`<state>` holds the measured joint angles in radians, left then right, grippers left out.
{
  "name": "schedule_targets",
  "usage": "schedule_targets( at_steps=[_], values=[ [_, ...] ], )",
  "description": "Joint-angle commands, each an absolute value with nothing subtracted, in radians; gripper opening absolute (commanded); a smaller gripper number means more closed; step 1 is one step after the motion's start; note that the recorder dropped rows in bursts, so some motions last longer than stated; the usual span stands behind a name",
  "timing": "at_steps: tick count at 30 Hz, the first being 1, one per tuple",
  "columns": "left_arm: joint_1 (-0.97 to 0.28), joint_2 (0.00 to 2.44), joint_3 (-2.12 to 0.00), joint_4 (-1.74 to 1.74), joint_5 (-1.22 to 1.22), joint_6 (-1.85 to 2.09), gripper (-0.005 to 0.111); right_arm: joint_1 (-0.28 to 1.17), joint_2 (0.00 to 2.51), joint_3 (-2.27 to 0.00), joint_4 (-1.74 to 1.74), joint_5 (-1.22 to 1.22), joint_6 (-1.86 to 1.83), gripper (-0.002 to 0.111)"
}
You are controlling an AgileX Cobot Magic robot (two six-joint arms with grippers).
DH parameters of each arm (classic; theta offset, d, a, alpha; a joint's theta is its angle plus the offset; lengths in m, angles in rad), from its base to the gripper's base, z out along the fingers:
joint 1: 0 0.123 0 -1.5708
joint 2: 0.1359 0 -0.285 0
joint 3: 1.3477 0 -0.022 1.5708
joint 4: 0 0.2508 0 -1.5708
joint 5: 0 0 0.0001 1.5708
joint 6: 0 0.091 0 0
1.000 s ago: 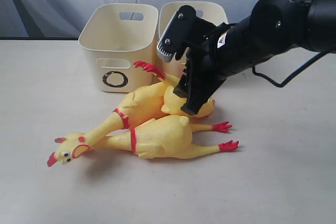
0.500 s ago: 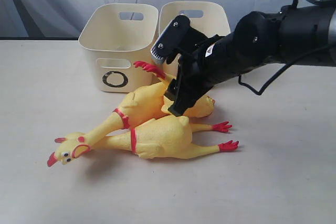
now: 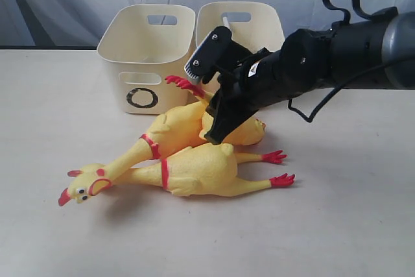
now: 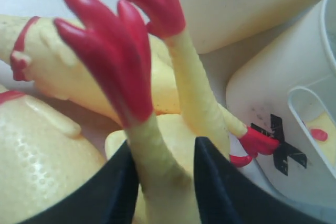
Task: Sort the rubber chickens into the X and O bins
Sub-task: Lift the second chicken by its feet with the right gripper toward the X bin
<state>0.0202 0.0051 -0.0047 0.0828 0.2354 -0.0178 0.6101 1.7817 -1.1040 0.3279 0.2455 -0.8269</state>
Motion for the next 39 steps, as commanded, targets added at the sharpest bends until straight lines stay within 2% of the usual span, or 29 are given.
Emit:
schedule_targets(
  at_steps=[1,11,13,17,18,39],
  values=[
    [0.018,0.000,0.000,0.083,0.231,-0.018,0.000,0.613,1.781,-1.100,0.341,0.236,-0.825,0.034],
    [0.018,0.000,0.000,0.083,0.231,-0.018,0.000,0.613,1.781,-1.100,0.345,0.237,-0.825,0.032],
    [0.018,0.000,0.000,0.083,0.231,-0.018,0.000,0.613,1.781,-1.100,0.347,0.237,-0.825,0.026],
    [0.018,0.000,0.000,0.083,0.231,-0.018,0.000,0.613,1.781,-1.100,0.350,0.246,-0.825,0.002],
    [0.018,0.000,0.000,0.083,0.231,-0.018,0.000,0.613,1.781,-1.100,0.350,0.251,-0.825,-0.001],
    [0.018,0.000,0.000,0.083,0.231,-0.018,0.000,0.613,1.538,-1.100,0.391,0.279,-0.825,-0.001]
  ],
)
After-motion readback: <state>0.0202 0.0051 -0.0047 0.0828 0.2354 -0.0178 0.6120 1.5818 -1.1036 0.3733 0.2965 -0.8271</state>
